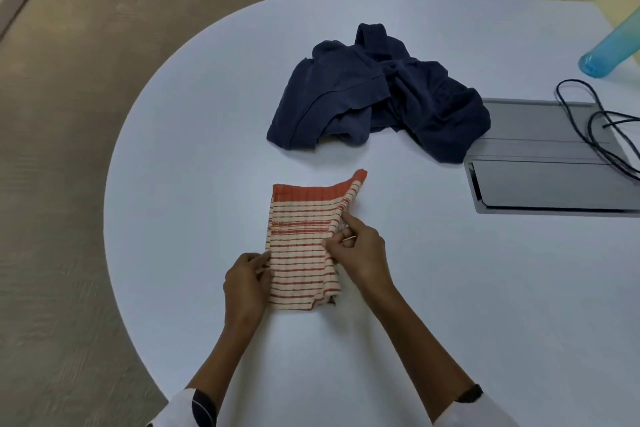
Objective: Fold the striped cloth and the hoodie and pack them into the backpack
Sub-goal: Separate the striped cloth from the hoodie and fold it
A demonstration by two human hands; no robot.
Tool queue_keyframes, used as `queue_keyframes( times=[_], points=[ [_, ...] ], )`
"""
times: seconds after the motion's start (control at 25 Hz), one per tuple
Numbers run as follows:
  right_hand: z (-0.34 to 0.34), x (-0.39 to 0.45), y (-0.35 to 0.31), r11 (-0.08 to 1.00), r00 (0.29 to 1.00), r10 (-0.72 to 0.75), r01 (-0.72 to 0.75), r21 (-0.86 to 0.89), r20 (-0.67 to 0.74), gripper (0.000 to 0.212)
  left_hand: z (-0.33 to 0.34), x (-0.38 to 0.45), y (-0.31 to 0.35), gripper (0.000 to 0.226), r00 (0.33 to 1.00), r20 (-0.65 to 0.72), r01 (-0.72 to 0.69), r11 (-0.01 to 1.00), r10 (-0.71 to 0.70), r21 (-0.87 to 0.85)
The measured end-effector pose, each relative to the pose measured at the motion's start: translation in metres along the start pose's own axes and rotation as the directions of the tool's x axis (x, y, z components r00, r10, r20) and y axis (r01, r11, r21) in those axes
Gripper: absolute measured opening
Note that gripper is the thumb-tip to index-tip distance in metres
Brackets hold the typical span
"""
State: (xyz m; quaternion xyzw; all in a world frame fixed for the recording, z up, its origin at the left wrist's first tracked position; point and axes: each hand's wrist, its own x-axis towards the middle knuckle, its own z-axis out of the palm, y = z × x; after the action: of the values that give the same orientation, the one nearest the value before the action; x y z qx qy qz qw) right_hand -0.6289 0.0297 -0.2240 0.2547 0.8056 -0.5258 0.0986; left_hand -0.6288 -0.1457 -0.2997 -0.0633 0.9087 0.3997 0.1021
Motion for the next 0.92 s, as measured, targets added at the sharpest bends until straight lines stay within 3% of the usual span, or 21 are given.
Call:
queue_keyframes(
  times=[0.16, 0.36, 0.56, 0.68, 0.76, 0.84, 0.92],
  points=[
    [0.049, 0.003, -0.01, 0.985, 0.995, -0.09, 0.096, -0.145, 0.051, 0.061, 0.003, 0.0, 0.001, 0.029, 0.999, 0.015, -0.036, 0.999, 0.036, -0.023],
    [0.095, 0.012, 0.002, 0.947, 0.991, -0.004, 0.047, -0.319, 0.133, 0.06, 0.004, 0.004, -0.006, 0.024, 1.0, 0.011, 0.006, 0.998, -0.006, -0.067],
    [0.098, 0.014, 0.018, 0.913, 0.973, -0.024, 0.115, -0.391, 0.23, 0.064, -0.006, 0.01, -0.009, 0.028, 0.996, -0.026, -0.091, 0.994, 0.089, -0.067],
    [0.082, 0.014, 0.025, 0.941, 0.955, -0.066, 0.157, -0.3, 0.29, 0.049, -0.009, 0.017, -0.007, 0.051, 0.937, 0.126, -0.341, 0.932, 0.326, 0.125],
    [0.071, 0.017, 0.036, 0.938, 0.971, -0.19, 0.223, -0.267, 0.144, 0.034, -0.007, 0.022, -0.008, 0.065, 0.869, 0.27, -0.469, 0.864, 0.414, 0.185],
    [0.067, 0.024, 0.049, 0.891, 0.935, -0.353, 0.331, -0.31, -0.017, 0.036, -0.004, 0.026, -0.013, 0.086, 0.812, 0.425, -0.531, 0.808, 0.4, 0.254],
    [0.072, 0.033, 0.058, 0.778, 0.867, -0.49, 0.483, -0.401, 0.094, 0.049, 0.0, 0.026, -0.022, 0.102, 0.776, 0.516, -0.58, 0.732, 0.363, 0.358]
  ],
)
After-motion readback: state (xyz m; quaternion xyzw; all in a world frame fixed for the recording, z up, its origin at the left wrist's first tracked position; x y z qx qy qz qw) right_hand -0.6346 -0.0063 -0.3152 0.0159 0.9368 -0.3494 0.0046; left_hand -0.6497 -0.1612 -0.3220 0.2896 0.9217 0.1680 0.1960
